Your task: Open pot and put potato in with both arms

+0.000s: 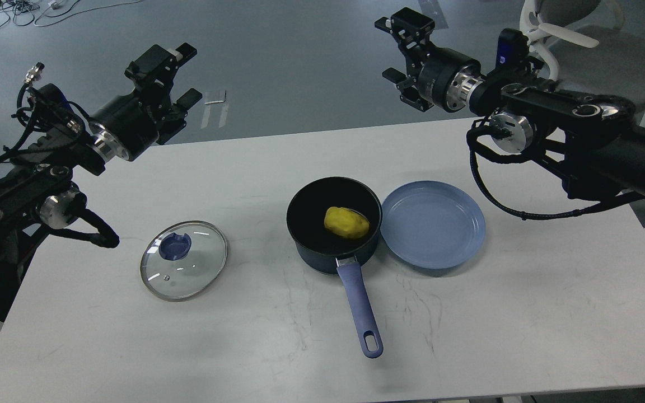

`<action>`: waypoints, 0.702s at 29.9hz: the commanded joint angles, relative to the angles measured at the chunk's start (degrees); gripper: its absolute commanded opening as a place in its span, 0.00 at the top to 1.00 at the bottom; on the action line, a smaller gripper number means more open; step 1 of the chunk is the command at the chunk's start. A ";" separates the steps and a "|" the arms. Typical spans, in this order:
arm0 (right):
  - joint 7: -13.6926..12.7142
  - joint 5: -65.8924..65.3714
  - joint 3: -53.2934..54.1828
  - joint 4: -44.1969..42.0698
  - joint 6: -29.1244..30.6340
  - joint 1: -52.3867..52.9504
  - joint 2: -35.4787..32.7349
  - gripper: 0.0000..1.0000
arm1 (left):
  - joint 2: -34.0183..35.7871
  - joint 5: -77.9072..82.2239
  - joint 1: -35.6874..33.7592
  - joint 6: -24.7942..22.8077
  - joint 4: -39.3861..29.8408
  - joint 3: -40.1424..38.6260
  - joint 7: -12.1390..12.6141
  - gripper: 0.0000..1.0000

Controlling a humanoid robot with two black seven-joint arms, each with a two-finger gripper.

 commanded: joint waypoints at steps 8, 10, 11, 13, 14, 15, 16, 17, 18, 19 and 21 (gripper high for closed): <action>10.47 1.80 15.68 -6.56 0.46 -13.35 2.85 0.01 | -2.18 -6.52 3.94 -0.12 0.35 -2.03 0.00 0.02; 12.14 1.89 15.94 -6.47 1.07 -15.37 2.76 0.01 | -2.71 -6.52 4.64 -0.12 0.52 -3.00 0.00 0.02; 12.49 1.89 16.03 -6.38 1.51 -16.16 2.76 0.01 | -2.97 -6.52 4.99 -0.12 0.61 -3.26 0.00 0.02; 12.99 1.89 16.90 -6.38 7.10 -18.71 2.59 0.00 | -3.85 -6.52 6.30 -0.12 0.78 -4.75 0.00 0.02; 12.99 1.89 17.17 -6.47 9.31 -19.24 2.50 0.00 | -4.03 -6.52 6.75 -0.12 0.79 -5.11 0.00 0.02; 12.99 1.80 17.52 -6.64 13.77 -20.55 2.50 0.00 | -4.38 -6.52 7.45 -0.21 0.79 -5.55 0.00 0.02; 12.99 1.80 17.52 -6.65 13.82 -20.57 2.50 0.00 | -4.38 -6.52 7.45 -0.21 0.79 -5.55 0.00 0.02; 12.99 1.80 17.52 -7.08 17.91 -21.35 2.33 0.00 | -4.56 -6.52 8.24 -0.21 0.79 -5.99 0.00 0.02; 12.99 1.89 17.52 -7.78 21.26 -21.97 2.15 0.00 | -4.65 -6.52 8.68 -0.21 0.79 -6.25 0.00 0.02; 12.99 1.80 17.61 -7.96 22.77 -22.23 1.98 0.00 | -4.73 -6.52 8.77 -0.21 0.79 -6.34 0.00 0.02; 12.99 1.89 17.61 -8.40 23.71 -22.94 0.84 0.00 | -5.00 -6.52 8.86 -0.21 0.87 -6.34 0.00 0.02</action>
